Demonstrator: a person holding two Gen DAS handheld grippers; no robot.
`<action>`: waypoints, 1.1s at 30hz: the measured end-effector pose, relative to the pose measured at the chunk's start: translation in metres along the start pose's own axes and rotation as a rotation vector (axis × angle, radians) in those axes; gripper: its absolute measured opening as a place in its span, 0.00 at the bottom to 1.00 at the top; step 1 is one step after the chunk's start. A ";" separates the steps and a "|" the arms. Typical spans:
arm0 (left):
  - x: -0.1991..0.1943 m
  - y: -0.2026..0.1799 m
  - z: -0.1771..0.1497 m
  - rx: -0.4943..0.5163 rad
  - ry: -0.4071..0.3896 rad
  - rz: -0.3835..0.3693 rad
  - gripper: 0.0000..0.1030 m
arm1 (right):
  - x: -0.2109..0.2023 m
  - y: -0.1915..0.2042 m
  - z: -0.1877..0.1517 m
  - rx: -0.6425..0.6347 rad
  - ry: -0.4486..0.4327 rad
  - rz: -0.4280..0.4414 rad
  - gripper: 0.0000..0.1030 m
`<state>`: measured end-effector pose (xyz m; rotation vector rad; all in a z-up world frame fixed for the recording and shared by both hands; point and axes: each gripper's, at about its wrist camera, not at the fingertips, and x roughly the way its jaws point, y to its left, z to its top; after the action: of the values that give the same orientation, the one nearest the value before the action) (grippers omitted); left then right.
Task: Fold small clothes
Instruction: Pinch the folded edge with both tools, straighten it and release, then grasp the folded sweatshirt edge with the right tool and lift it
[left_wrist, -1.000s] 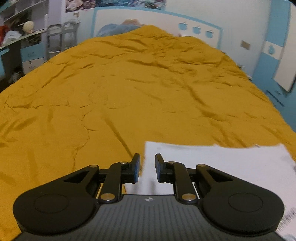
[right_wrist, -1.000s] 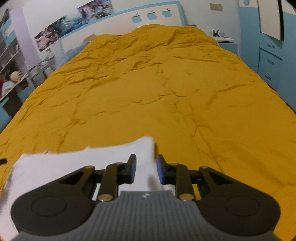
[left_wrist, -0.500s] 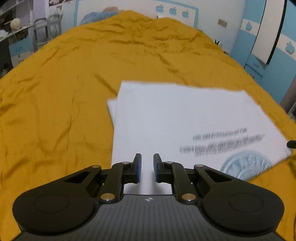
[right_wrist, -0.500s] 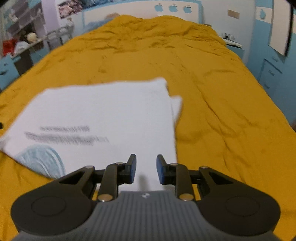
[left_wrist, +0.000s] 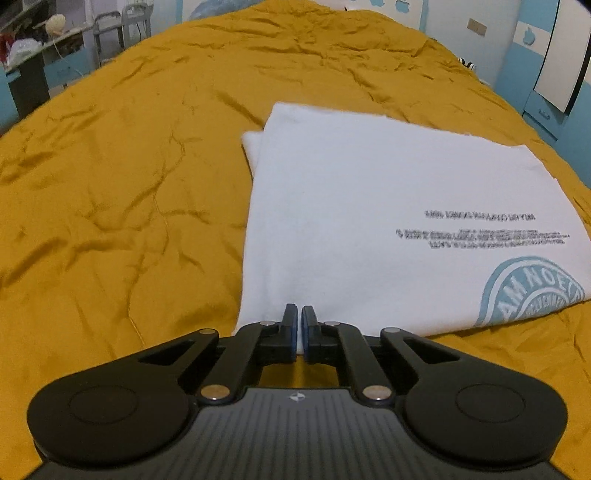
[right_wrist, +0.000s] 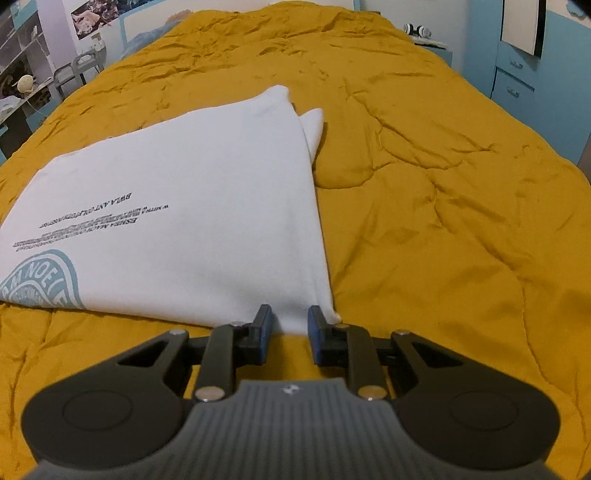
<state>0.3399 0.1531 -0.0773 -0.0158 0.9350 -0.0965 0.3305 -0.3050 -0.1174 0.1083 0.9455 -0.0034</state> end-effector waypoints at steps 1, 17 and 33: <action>-0.006 -0.003 0.002 0.006 -0.019 0.006 0.09 | -0.003 0.001 0.003 -0.015 0.003 0.003 0.15; 0.023 -0.015 0.076 -0.049 -0.128 -0.013 0.32 | 0.019 -0.044 0.109 0.303 -0.119 0.218 0.60; 0.086 -0.020 0.081 -0.058 -0.106 -0.044 0.36 | 0.148 -0.082 0.152 0.396 -0.011 0.329 0.38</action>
<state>0.4539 0.1235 -0.0971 -0.0941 0.8318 -0.1081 0.5356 -0.3944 -0.1566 0.6288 0.8976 0.1127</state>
